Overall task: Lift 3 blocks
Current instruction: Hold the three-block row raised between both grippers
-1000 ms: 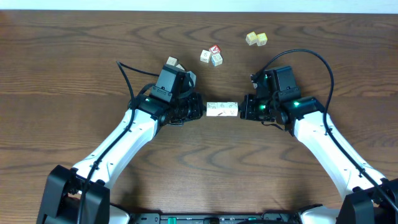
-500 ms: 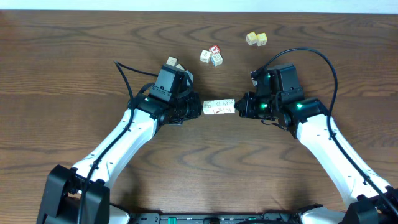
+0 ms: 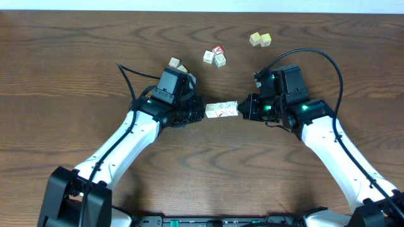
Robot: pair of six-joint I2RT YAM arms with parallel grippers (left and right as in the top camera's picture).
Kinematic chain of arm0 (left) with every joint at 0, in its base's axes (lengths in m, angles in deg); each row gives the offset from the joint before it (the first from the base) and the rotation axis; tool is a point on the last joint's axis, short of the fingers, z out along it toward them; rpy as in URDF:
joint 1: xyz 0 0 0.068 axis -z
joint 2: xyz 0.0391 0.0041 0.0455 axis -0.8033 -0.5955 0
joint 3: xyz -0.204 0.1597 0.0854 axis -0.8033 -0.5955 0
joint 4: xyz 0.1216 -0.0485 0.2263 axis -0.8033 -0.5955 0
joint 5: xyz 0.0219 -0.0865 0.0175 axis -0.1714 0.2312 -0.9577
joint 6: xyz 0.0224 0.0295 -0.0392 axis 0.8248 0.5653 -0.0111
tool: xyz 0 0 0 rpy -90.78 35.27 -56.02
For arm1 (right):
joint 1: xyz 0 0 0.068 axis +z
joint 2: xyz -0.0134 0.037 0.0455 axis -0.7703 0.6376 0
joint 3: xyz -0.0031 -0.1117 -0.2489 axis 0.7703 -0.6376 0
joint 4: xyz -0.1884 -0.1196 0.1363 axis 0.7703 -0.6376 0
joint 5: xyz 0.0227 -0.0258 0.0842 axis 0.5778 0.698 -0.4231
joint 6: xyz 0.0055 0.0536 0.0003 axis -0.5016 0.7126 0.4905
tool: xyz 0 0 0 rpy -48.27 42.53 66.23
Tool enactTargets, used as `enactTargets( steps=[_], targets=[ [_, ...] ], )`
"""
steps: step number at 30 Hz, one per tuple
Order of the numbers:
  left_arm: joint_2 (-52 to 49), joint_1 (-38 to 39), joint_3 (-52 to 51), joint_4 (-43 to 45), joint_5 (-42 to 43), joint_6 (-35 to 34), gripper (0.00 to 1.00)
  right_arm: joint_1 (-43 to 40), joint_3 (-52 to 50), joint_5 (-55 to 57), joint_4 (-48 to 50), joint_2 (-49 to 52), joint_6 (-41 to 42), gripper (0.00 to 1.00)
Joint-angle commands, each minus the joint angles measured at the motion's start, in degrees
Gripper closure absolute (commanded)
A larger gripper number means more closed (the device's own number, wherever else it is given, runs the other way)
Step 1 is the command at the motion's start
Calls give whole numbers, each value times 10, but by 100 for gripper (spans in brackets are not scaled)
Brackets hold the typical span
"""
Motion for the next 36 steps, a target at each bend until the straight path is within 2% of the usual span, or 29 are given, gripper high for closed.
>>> enactTargets(
  steps=[1, 36],
  targets=[
    [24, 26, 17, 25, 119, -11, 93, 43, 9, -115, 1, 1, 6, 99],
    [38, 26, 18, 25, 134, -12, 93, 38, 9, -113, 1, 1, 6, 99]
  ],
)
